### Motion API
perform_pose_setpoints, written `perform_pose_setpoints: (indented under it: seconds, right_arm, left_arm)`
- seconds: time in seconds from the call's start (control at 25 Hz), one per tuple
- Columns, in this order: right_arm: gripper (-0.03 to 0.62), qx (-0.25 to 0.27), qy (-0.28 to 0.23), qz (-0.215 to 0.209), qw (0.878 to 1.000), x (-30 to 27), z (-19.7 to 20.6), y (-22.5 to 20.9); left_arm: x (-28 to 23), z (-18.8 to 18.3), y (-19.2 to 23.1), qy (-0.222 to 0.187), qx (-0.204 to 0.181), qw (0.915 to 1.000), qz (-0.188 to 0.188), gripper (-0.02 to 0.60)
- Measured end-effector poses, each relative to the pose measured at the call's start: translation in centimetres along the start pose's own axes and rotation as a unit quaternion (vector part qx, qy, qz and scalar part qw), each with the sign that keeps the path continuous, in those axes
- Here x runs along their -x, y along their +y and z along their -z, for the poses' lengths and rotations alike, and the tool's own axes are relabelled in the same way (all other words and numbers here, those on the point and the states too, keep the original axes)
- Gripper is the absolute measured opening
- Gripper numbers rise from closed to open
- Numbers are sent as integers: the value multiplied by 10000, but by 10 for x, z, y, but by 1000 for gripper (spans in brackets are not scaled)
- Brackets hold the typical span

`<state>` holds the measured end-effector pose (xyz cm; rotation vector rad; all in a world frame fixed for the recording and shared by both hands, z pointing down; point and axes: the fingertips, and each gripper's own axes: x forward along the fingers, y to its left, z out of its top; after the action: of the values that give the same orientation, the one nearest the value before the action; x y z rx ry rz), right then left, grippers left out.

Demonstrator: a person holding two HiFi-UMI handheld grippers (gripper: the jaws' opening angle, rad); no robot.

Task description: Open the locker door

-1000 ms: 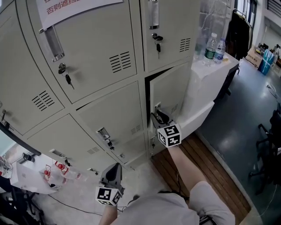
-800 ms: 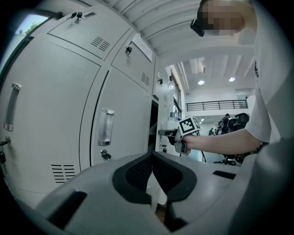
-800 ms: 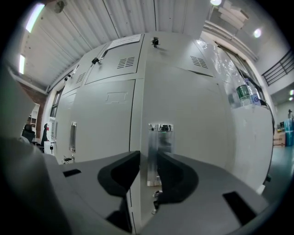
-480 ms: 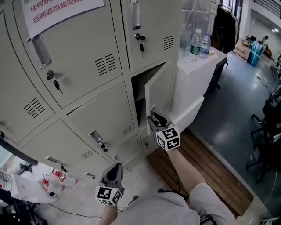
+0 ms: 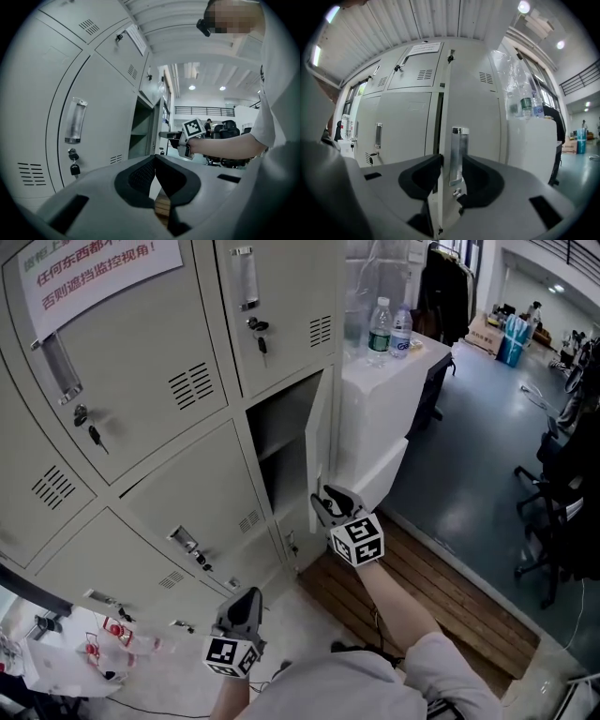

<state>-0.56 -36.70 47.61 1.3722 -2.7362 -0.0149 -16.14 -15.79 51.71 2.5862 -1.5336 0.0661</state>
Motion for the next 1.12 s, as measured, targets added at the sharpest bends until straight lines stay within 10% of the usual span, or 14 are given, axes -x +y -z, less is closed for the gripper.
perform_pose_setpoints:
  seconds: [0.76,1.12]
  right_arm:
    - [24,-596,158,1894,9800,104,26,-123]
    - [14,-547,26,2068,9769,114,25,-131]
  left_arm:
    - [-28,2,-50,23,-20,9965,834,8]
    - [-28,1,-45,4,-45,9971,759,8]
